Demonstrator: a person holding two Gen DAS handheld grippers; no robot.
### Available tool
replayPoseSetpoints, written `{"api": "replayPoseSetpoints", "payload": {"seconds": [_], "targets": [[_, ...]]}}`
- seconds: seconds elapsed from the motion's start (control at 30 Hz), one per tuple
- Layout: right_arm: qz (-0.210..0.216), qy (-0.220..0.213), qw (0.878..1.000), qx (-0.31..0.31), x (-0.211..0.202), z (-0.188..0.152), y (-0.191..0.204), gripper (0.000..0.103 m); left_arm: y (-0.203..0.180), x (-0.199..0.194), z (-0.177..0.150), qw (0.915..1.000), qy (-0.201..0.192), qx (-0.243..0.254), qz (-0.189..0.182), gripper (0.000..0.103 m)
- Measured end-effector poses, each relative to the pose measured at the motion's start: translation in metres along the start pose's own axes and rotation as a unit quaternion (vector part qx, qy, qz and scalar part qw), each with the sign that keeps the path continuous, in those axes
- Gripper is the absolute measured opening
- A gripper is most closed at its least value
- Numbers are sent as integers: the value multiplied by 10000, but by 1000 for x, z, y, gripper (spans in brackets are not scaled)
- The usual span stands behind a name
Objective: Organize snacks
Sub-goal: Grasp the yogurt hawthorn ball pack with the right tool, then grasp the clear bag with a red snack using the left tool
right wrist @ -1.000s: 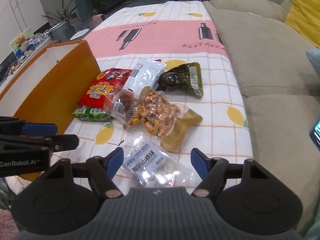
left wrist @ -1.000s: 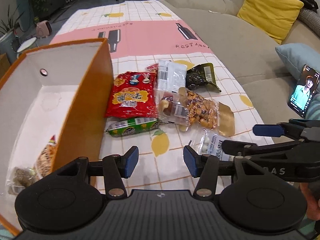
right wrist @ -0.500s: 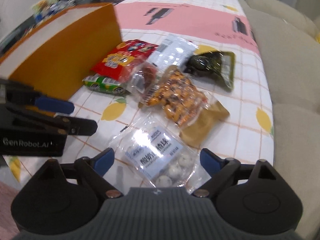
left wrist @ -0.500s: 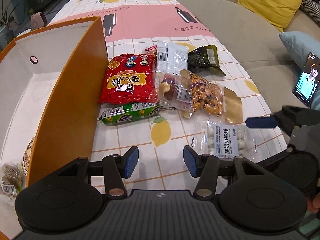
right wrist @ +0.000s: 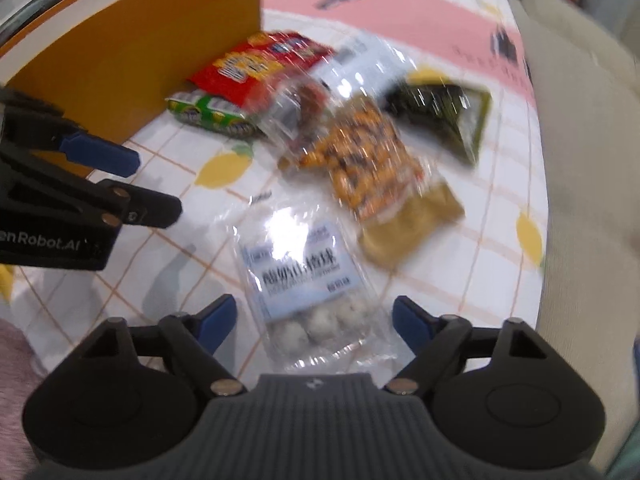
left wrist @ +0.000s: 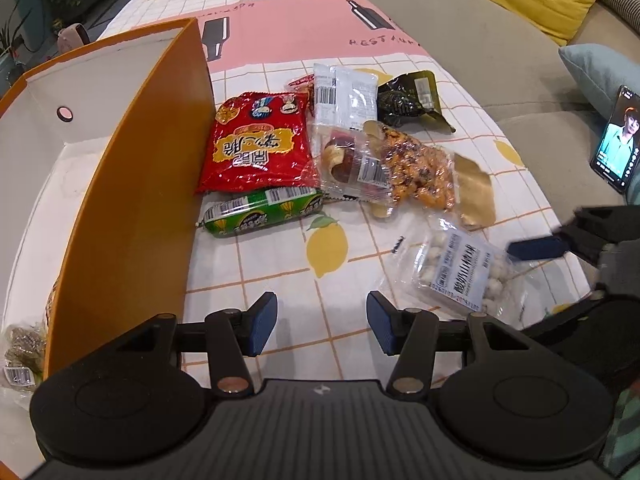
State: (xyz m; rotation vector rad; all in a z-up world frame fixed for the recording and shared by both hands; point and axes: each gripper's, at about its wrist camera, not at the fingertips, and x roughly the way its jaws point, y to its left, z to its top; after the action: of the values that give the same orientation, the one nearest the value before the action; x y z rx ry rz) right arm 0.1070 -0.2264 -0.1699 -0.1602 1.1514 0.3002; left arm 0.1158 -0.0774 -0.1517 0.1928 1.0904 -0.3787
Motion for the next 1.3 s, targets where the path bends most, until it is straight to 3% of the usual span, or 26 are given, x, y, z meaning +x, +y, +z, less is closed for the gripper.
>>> {"api": "replayPoseSetpoints", "payload": {"seconds": [0.13,0.3,0.5,0.63,0.83,1.03,1.3], "targets": [[274,-97,9989,369,-13,-5,-8,80,2,3,-2,10000,86,-33,8,61],[275,-443,9986,125,-15,0,-5,80,1,1,0,10000,27,7,33,61],[337,-367,9985,-238,3,5,8,81,1,1,-3,10000,37,65,46,61],[184,-399,9983,-375,1,2,12,64,1,0,-1,10000,0,42,20,61],[211,-354,9990,-146,-7,-1,8,57,2,-7,0,9998,-197,14,2,61],[311,-812,9960,206,-36,-5,0,57,5,-20,11,9978,-618,-169,-161,67],[-192,-1115,9891,944,-32,12,-28,57,1,-10,35,9958,-894,-58,-200,73]]}}
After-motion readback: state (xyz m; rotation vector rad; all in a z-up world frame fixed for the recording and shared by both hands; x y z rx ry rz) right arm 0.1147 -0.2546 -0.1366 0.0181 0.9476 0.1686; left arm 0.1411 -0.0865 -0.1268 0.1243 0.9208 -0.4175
